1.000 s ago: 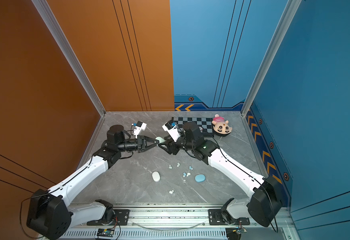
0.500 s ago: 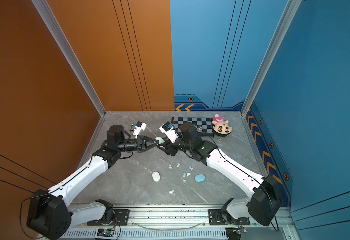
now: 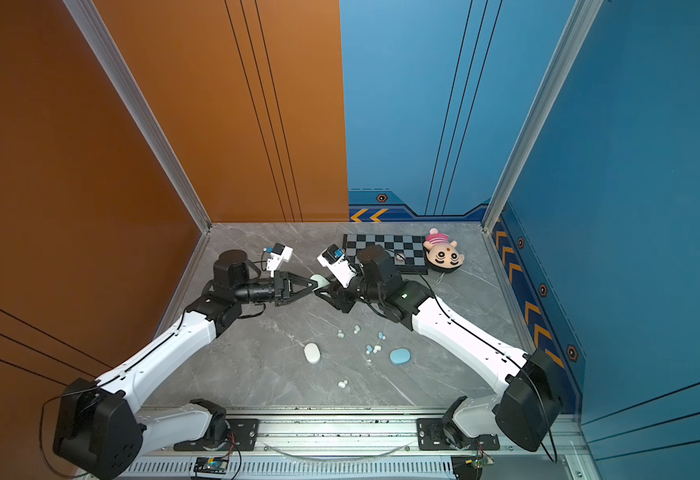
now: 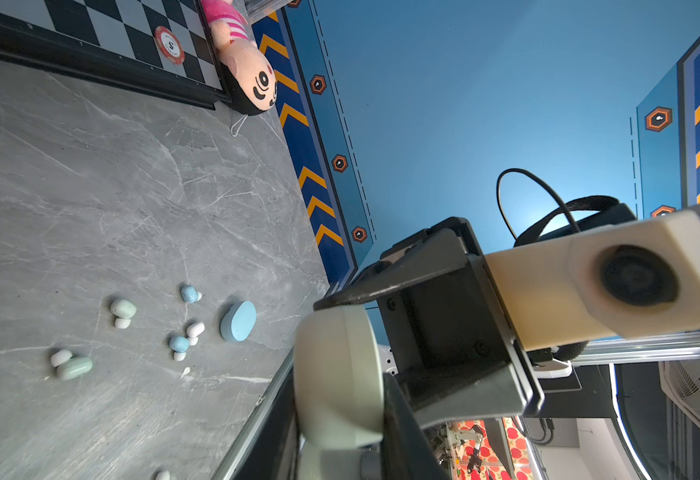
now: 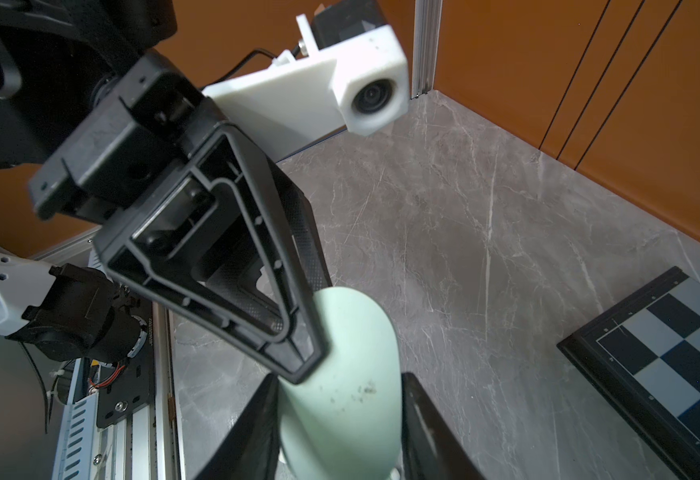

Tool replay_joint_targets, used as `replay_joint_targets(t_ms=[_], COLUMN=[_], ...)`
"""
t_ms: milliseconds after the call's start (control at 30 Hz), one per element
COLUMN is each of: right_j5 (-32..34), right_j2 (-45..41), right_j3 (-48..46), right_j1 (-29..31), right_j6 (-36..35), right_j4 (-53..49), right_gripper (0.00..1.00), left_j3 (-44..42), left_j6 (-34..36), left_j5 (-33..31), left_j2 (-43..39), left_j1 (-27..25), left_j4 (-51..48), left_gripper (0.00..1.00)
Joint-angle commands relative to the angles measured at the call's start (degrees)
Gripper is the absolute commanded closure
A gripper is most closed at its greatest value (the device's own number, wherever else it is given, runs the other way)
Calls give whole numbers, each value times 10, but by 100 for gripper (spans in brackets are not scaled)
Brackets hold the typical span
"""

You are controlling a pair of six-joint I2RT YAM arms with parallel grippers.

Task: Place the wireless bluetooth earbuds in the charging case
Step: 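Close the left gripper on the case lid above the right gripper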

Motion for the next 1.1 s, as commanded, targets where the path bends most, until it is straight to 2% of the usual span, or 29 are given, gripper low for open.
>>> replay_joint_targets(t_ms=[0,133,200,300,367,533,600,767,867,933,1033,1067], right_j5=[-1,-2,0,0,-7,-52,-68,-111,-149,-177,-216,-226], right_j2=[5,7,9,9,9,5,-1,-17,-26,-28,-29,-28], right_j3=[20,24,26,29,31,39,39,42,45,50,59,62], right_j1=[7,7,7,7,4,-11,-37,-72,-103,-123,-147,-152], right_j6=[-14,-20,-20,-20,-18,0,2,-3,-9,-13,-22,-27], right_j4=[-23,-29,-30,-32,-36,-56,-68,-116,-147,-170,-203,-215], right_gripper=[58,64,66,69,70,72,72,72,72,72,72,72], left_j3=[10,11,12,14,14,10,7,-16,-51,-83,-124,-132], left_j6=[0,-3,-3,-2,2,19,29,87,206,343,547,585], left_j5=[9,8,7,2,-2,-20,-31,-74,-129,-153,-141,-137], left_j2=[-9,-7,-5,-5,-7,-17,-23,-54,-94,-132,-172,-176], left_j1=[6,6,6,6,6,8,9,8,-9,-40,-107,-123], left_j4=[-4,-4,-4,-4,-4,-4,-4,22,26,26,26,26], left_gripper=[96,95,90,73,58,37,24,21,23,23,16,15])
